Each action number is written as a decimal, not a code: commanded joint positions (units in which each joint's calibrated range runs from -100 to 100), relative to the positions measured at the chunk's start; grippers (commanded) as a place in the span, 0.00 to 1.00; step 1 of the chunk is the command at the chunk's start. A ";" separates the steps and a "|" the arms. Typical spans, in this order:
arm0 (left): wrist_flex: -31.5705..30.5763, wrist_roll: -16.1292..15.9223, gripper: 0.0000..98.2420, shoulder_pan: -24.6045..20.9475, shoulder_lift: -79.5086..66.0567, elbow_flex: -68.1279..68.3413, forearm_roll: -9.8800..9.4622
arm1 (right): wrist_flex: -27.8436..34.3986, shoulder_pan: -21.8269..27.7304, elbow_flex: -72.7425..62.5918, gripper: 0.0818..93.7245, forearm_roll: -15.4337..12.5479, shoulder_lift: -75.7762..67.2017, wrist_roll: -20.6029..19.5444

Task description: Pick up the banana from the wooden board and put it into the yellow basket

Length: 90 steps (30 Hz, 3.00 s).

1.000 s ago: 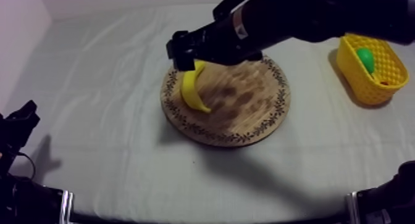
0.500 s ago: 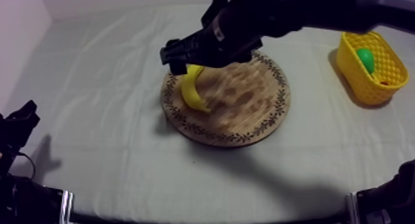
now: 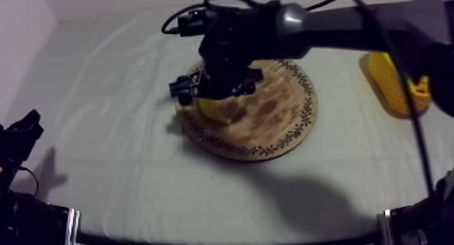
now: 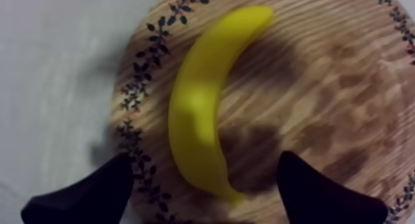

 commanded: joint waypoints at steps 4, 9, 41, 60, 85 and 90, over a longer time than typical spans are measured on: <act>0.00 -0.01 0.00 -0.02 0.03 0.04 0.02 | 1.09 0.74 -4.06 0.94 -0.63 3.92 0.91; 0.00 -0.01 0.00 -0.02 0.03 0.04 0.02 | 2.69 0.90 -8.85 0.94 -0.91 6.73 1.90; 0.00 -0.01 0.00 -0.02 0.03 0.04 0.02 | 6.14 3.88 -22.79 0.36 -8.26 16.61 12.00; 0.00 -0.01 0.00 -0.02 0.03 0.04 0.02 | 0.67 4.89 2.20 0.27 -0.19 -8.69 9.51; 0.00 -0.01 0.00 -0.02 0.03 0.04 0.02 | -20.58 34.67 40.45 0.31 4.17 -44.36 19.38; 0.00 -0.01 0.00 -0.02 0.03 0.04 0.02 | -20.98 39.71 34.81 0.31 -3.78 -42.78 28.23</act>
